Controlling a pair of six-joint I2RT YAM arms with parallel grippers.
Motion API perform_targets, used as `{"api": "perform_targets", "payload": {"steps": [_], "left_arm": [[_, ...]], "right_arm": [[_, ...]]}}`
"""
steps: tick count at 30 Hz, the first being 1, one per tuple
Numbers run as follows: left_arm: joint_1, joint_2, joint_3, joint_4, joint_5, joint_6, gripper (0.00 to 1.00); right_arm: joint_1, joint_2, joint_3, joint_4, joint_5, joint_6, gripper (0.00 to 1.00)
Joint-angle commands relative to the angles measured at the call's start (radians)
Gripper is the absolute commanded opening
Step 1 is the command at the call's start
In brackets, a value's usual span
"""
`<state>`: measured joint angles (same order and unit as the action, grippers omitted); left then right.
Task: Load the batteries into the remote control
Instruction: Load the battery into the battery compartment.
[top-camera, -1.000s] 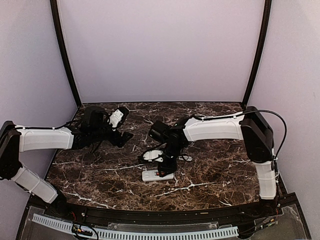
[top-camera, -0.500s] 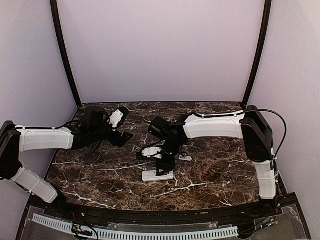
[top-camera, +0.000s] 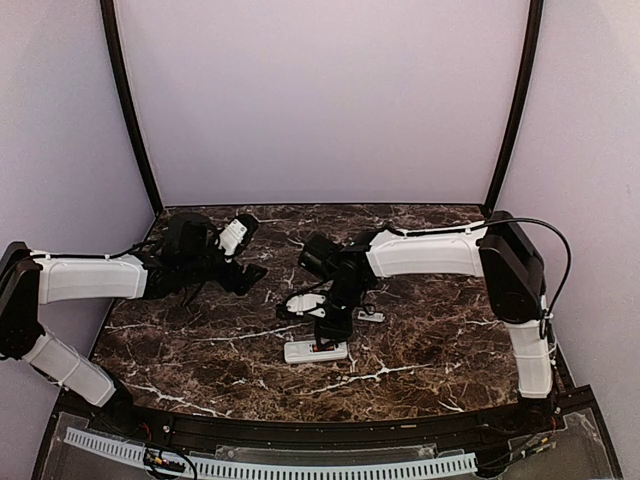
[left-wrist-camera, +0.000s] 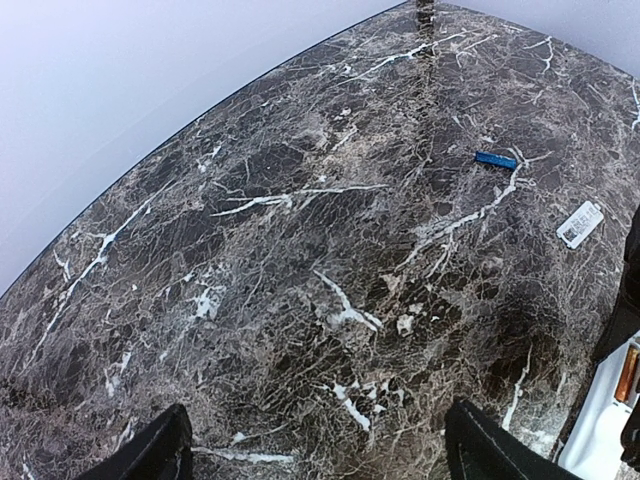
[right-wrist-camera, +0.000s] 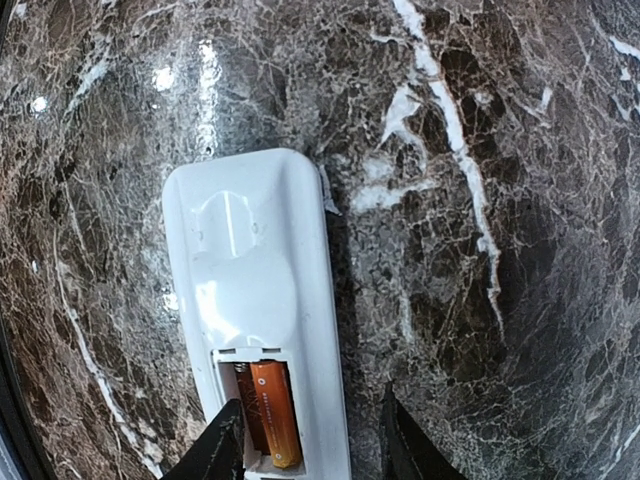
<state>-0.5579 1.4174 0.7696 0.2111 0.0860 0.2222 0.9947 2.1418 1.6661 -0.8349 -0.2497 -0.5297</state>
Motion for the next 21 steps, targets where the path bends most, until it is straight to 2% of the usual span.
{"api": "perform_targets", "payload": {"steps": [1, 10, 17, 21], "left_arm": [[0.010, -0.006, -0.012, 0.004, 0.008, -0.001, 0.86], [0.010, -0.006, -0.012, 0.004, 0.009, 0.000, 0.86], [0.010, -0.003, -0.009, 0.002, 0.010, 0.000, 0.86], [0.010, -0.002, -0.009, 0.002, 0.010, 0.000, 0.86]], "right_arm": [[-0.003, 0.029, -0.023, 0.007, 0.017, 0.005, 0.42], [-0.003, 0.048, -0.023, 0.007, 0.036, -0.008, 0.36], [-0.003, 0.058, -0.019, 0.012, 0.050, -0.019, 0.18], [-0.003, 0.060, -0.014, 0.010, 0.056, -0.026, 0.18]]}}
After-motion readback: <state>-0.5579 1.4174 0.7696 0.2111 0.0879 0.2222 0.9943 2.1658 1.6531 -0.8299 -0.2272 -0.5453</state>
